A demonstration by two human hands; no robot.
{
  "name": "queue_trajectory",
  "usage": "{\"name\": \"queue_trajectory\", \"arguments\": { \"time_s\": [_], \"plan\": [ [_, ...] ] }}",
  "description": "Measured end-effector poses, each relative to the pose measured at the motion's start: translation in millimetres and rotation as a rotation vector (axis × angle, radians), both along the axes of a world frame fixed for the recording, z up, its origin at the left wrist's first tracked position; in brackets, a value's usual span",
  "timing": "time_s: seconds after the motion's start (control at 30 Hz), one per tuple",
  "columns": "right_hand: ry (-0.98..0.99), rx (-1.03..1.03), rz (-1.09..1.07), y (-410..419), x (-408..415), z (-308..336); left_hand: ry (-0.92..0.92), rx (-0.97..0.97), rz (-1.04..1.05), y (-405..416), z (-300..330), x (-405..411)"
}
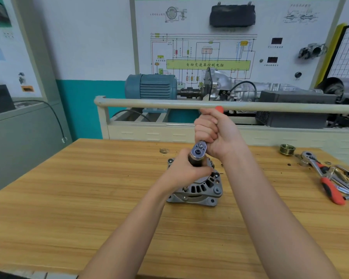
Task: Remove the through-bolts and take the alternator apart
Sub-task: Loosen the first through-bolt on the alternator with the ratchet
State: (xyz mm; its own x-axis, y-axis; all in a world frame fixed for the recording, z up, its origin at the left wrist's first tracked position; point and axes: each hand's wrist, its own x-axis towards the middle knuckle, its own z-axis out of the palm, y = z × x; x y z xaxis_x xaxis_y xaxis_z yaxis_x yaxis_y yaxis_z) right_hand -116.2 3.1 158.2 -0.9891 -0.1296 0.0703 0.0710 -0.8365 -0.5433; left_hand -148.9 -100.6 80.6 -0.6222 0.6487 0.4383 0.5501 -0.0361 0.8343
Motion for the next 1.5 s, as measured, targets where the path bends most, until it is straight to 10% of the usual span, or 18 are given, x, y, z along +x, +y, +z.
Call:
{"name": "queue_trajectory", "arguments": {
  "time_s": [0.27,0.47,0.63,0.9,1.27,1.5],
  "plan": [
    [0.194,-0.271,-0.593,-26.7,25.8,-28.9,-0.102,0.422,0.263,15.4,-11.6,8.7],
    [0.036,0.055,-0.11,-12.6,4.3,-4.3,0.013,-0.052,-0.072,-15.1,-0.2,1.1],
    [-0.05,0.061,0.064,-11.9,-9.3,4.7,-0.101,-0.016,-0.003,-7.1,-0.1,0.4],
    [0.178,-0.239,-0.595,-30.4,12.1,-21.7,-0.206,0.475,0.309,17.3,-12.4,1.7],
    [-0.046,0.143,0.203,-13.2,-11.7,4.9,-0.01,-0.078,-0.092,-9.1,2.0,-0.7],
    [0.035,-0.171,-0.447,-20.0,6.9,-10.9,-0.116,0.347,0.184,12.4,-11.2,0.6]
  ]
}}
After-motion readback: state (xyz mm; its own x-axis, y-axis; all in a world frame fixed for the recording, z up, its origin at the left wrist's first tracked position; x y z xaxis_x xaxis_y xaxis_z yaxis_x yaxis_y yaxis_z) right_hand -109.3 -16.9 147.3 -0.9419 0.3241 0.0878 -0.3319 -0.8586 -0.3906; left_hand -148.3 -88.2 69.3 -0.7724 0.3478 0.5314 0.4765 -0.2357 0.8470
